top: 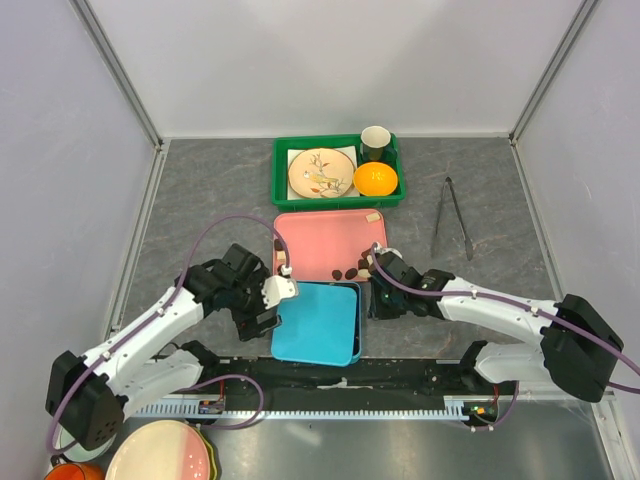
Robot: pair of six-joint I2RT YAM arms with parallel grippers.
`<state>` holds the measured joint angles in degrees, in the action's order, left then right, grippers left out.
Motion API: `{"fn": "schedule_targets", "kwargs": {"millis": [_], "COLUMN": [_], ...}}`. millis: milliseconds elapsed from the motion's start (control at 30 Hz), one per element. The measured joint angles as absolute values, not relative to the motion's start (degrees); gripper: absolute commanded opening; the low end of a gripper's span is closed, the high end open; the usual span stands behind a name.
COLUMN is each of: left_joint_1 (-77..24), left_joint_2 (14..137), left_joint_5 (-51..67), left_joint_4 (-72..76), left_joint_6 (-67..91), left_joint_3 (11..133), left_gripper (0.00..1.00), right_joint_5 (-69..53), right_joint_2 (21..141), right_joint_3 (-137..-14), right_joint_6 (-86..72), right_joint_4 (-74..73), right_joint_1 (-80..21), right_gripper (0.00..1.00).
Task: Pack the chocolate
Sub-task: Close the box lid on the packing box.
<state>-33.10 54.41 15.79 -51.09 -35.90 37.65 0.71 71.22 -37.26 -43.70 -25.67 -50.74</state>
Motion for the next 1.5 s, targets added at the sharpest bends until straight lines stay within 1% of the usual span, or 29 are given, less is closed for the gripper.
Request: {"fn": "schedule_targets", "kwargs": {"millis": [233, 633, 900, 1167, 1500], "left_joint_1": [-38.28, -42.65, -44.07, -45.10, -45.52], "left_joint_2": [57.01, 59.00, 61.76, 65.93, 66.78], "left_joint_5": [15.49, 15.66, 16.75, 16.97, 16.49], "left_joint_4": [-53.06, -52.99, -51.68, -49.74, -49.52], "left_joint_6": [-37.34, -37.28, -36.21, -34.57, -34.30], "left_joint_3": [37.65, 37.17, 37.45, 42.04, 43.00], "left_gripper": [0.99, 0.99, 0.99, 0.99, 0.99], "right_joint_5": [0.25, -0.05, 0.05, 0.25, 1.58], "right_joint_2": [71.20, 70.11, 69.71, 70.67, 70.57], "right_joint_3": [-36.86, -35.35, -35.05, -35.05, -35.05], "right_joint_6": [-45.54, -49.82, -51.62, -52.29, -52.34], "right_joint_4": [-24.36, -23.51, -22.90, -22.50, -22.74], "right_joint_1": [-51.81, -55.79, -56.90, -57.76, -57.80], "right_gripper": [0.00, 0.00, 0.00, 0.00, 0.00]}}
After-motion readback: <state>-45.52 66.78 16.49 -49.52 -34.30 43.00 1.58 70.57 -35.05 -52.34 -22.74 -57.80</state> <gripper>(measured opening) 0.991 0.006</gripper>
